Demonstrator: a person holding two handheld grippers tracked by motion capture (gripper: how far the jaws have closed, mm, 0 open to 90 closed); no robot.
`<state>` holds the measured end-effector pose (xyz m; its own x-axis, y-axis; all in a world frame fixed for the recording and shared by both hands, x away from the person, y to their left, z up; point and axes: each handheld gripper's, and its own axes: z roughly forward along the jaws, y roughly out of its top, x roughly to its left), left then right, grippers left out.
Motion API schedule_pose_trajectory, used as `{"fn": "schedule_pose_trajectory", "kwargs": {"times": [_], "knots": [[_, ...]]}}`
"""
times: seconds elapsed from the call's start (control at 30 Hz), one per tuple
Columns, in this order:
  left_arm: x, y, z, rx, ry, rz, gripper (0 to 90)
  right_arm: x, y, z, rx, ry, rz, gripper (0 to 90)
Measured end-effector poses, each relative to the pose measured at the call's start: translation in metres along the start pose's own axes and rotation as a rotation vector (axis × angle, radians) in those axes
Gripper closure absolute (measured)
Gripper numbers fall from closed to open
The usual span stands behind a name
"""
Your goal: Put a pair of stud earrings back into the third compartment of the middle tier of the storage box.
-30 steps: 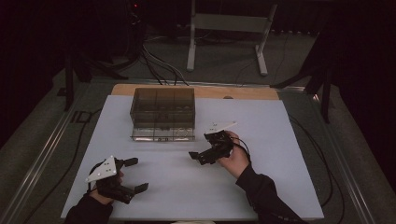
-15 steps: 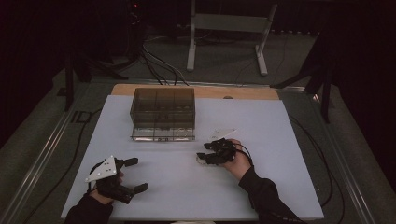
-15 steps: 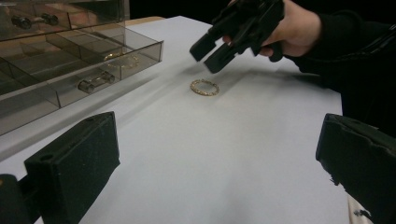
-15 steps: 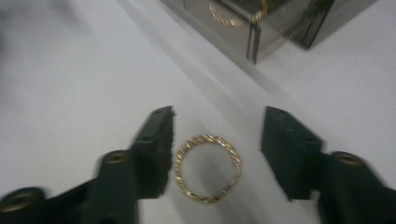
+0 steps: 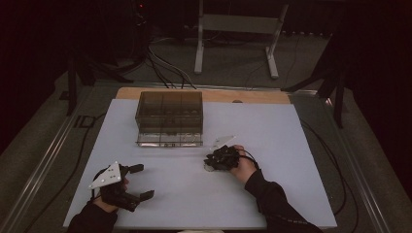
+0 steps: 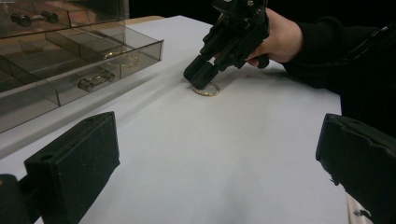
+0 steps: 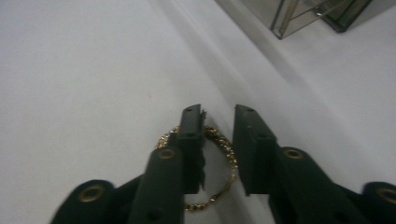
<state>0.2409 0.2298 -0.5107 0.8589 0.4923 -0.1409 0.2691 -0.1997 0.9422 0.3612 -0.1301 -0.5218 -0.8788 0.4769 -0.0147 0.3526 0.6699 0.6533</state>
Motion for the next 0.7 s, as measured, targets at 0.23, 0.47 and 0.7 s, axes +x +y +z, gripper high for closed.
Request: {"fn": "schedule_pose_trajectory", "kwargs": {"times": [0.23,0.47,0.7], "knots": [[0.0,0.0,0.0,0.0,0.001,0.0,0.6,0.001,0.002,0.0,0.01,0.003,0.009,85.9],[0.0,0.0,0.0,0.002,0.001,-0.002,0.5,0.001,0.002,0.0,0.005,0.003,0.052,86.9],[0.0,-0.001,0.001,0.005,0.0,-0.001,0.5,0.004,0.007,-0.01,-0.021,0.008,0.07,87.4]]}}
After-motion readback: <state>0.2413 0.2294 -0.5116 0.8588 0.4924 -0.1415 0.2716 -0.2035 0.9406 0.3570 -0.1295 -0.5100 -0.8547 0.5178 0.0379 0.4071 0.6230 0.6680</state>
